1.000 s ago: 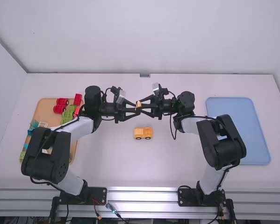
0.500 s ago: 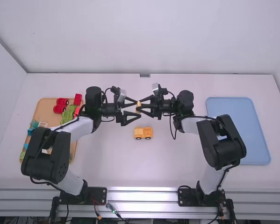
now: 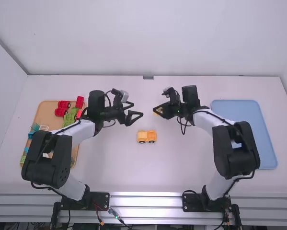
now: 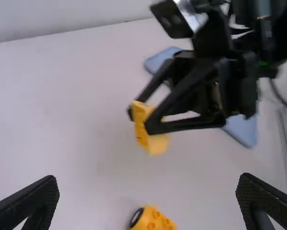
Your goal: Assemble lego blocks to make yellow taxi
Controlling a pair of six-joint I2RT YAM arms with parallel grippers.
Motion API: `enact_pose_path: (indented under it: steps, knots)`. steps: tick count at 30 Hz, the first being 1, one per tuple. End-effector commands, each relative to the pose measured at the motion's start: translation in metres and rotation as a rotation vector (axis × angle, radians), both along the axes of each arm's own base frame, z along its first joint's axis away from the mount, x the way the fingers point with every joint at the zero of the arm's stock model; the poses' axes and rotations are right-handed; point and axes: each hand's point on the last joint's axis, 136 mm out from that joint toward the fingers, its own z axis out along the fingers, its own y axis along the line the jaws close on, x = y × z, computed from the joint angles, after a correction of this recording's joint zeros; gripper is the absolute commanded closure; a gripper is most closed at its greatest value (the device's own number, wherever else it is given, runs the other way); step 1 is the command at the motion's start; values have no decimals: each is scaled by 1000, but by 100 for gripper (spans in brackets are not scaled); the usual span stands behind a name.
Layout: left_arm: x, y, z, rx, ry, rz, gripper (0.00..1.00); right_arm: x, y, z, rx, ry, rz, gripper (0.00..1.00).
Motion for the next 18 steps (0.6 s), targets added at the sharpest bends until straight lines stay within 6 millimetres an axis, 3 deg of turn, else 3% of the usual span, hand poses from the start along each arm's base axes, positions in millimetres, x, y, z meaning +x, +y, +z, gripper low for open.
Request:
enact_pose_path:
  steps: [1, 8, 13, 18]
  knots:
    - [21, 15, -1, 51, -23, 110, 1, 24, -15, 29, -274, -206, -45, 93]
    - [41, 34, -7, 123, -46, 253, 1, -16, -50, -3, -605, 38, -126, 94]
    - [50, 38, 4, 123, -107, 287, 1, -46, -61, -23, -639, 206, -184, 94]
    - [53, 38, 10, 115, -138, 289, 1, -72, -70, -57, -615, 364, -317, 100]
